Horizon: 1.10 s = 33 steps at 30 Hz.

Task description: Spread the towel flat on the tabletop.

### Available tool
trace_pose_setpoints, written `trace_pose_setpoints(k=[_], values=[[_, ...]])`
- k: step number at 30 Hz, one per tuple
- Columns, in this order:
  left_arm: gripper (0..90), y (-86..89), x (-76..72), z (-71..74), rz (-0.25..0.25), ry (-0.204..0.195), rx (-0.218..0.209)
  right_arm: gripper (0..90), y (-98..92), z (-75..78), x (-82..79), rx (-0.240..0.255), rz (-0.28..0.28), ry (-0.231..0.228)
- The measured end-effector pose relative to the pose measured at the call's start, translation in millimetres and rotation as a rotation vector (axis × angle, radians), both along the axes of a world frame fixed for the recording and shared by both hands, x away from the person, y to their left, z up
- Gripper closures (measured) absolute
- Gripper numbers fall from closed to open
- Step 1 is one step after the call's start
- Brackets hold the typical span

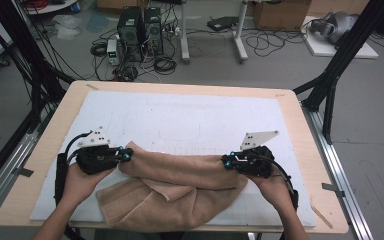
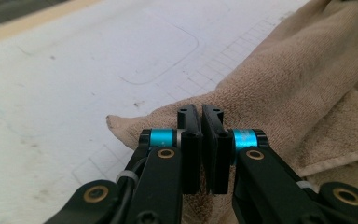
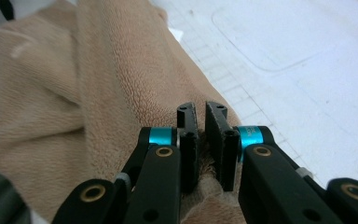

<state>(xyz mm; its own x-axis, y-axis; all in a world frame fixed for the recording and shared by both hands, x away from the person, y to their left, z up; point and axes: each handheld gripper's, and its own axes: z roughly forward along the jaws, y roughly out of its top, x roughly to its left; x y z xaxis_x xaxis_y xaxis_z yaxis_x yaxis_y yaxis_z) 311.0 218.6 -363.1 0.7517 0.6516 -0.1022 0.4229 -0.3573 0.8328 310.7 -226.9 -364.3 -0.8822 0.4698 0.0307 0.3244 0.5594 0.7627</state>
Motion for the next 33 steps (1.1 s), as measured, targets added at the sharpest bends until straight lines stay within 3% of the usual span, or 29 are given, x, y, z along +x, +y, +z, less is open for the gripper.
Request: trace_pose_setpoints(k=[1,3,5,7,8,9,10,12,14,16,18,24,30,33], values=[[86.2,0.9,11.3,3.5,0.016,0.008,-0.022,84.0,1.0,1.2,7.7,0.002,-0.004,0.009],[86.3,-2.5,40.6,21.1,0.042,-0.028,-0.055,84.3,2.5,12.6,33.2,0.002,-0.014,-0.010],[86.3,-8.1,80.8,56.1,0.074,-0.039,-0.080,84.2,4.1,35.7,73.4,-0.004,-0.049,-0.017],[83.9,-13.5,106.9,90.9,0.156,-0.151,-0.050,78.6,2.8,65.2,107.5,-0.020,-0.145,-0.059],[73.9,-14.0,116.5,101.6,0.217,-0.159,-0.056,65.2,0.7,77.7,118.6,-0.008,-0.212,-0.104],[58.8,-11.9,124.4,107.7,0.234,-0.129,-0.086,61.9,-1.9,87.0,126.0,0.010,-0.269,-0.111],[60.7,-10.4,127.9,109.1,0.234,-0.121,-0.095,60.3,-5.4,93.0,131.2,0.042,-0.278,-0.090],[61.9,-8.3,127.0,102.7,0.231,-0.118,-0.071,59.9,-8.6,96.4,129.4,0.046,-0.293,-0.120],[61.6,-7.0,121.8,87.1,0.213,-0.096,-0.076,57.8,-10.8,90.3,123.8,0.048,-0.270,-0.104],[61.2,-7.4,113.8,68.2,0.199,-0.068,-0.085,57.7,-12.4,79.0,114.5,0.045,-0.254,-0.107],[60.1,-9.4,103.4,49.6,0.175,-0.041,-0.089,56.3,-12.6,65.8,103.1,0.048,-0.234,-0.081],[55.1,-19.5,63.3,4.4,0.096,-0.013,-0.041,54.0,-9.4,27.1,59.7,0.039,-0.163,-0.048],[52.6,-28.0,30.9,-12.3,0.019,-0.026,-0.004,52.3,-9.2,2.3,25.3,0.047,-0.139,-0.036],[51.9,-31.0,20.3,-11.5,-0.002,-0.032,-0.020,50.9,-10.3,-6.9,12.7,0.058,-0.144,-0.030]])
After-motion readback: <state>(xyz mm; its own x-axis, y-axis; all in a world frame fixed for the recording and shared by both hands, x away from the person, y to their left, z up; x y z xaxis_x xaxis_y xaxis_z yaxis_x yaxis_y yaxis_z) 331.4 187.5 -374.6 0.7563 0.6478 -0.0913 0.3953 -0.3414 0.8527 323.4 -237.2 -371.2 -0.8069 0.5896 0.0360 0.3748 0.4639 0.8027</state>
